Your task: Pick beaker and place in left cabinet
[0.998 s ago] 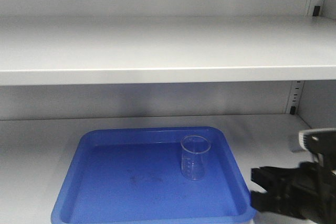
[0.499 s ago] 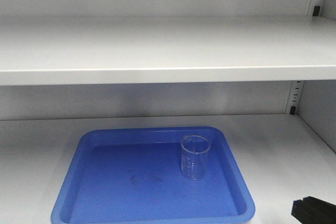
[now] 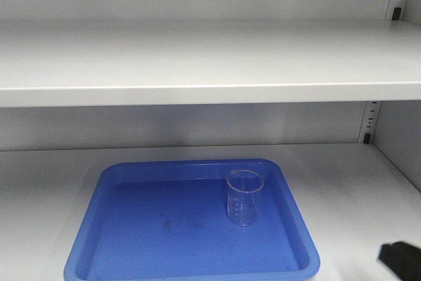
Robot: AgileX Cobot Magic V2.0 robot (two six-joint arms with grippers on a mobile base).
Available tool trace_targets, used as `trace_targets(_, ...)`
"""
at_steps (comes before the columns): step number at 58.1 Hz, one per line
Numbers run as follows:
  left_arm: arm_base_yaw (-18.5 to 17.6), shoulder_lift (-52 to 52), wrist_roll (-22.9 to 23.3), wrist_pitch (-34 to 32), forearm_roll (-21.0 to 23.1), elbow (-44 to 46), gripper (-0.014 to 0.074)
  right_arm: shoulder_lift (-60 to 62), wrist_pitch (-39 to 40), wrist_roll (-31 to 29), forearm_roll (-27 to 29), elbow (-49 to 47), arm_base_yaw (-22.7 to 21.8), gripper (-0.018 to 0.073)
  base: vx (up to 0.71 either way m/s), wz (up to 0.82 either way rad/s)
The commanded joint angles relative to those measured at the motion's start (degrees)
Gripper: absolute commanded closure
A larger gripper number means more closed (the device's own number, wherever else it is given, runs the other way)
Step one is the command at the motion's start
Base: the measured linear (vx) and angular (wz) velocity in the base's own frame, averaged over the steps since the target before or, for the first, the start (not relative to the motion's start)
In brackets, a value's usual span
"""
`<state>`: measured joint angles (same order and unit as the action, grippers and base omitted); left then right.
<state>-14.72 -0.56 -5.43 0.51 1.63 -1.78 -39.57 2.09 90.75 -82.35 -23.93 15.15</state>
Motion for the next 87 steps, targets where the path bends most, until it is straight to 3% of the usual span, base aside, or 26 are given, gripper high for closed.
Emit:
trace_targets(1,-0.22,-1.09,0.19,-4.81,0.47,-0.94,0.0595,-0.3,-11.29,-24.13,26.12,-1.74,-0.22,0.0564,0.0,0.0)
trace_targets(3,-0.22,-1.09,0.19,-4.81,0.47,-0.94,0.0595,-0.16,-15.04,-34.17,36.85,-1.74,-0.22,0.0564,0.0,0.0)
trace_targets(8,-0.22,-1.09,0.19,-4.81,0.47,-0.94,0.0595,0.92,-19.34,-53.74,51.5,-1.74,-0.22,0.0564,0.0,0.0)
trace_targets(11,-0.22,-1.09,0.19,-4.81,0.47,-0.94,0.0595,1.82,-20.09,-62.82,56.69,-1.74,-0.22,0.0564,0.0,0.0)
trace_targets(17,-0.22,-1.09,0.19,-4.81,0.47,-0.94,0.0595,4.5,-19.22,-70.47,61.61,-1.74,-0.22,0.0564,0.0,0.0)
trace_targets(28,-0.22,-1.09,0.19,-4.81,0.47,-0.94,0.0595,12.6,-7.29,-71.69,63.92,6.03,-0.79,0.0564,0.0,0.0)
trace_targets(38,-0.22,-1.09,0.19,-4.81,0.47,-0.94,0.0595,21.3,0.63,-79.04,80.31,17.86,-6.82,0.0564,0.0,0.0)
trace_targets(42,-0.22,-1.09,0.19,-4.81,0.47,-0.94,0.0595,25.24,0.56,-81.06,82.82,20.42,-9.59,0.0564,0.0,0.0)
trace_targets(54,-0.22,-1.09,0.19,-4.81,0.47,-0.94,0.0595,35.69,-0.05,-81.34,81.8,26.17,-12.19,0.0564,0.0,0.0)
trace_targets(60,-0.22,-1.09,0.19,-4.81,0.47,-0.94,0.0595,41.25,-5.25,-81.39,81.89,26.02,-12.19,0.0564,0.0,0.0)
trace_targets(87,-0.22,-1.09,0.19,-4.81,0.47,-0.94,0.0595,40.84,-6.86,-81.39,82.35,26.02,-12.19,0.0564,0.0,0.0)
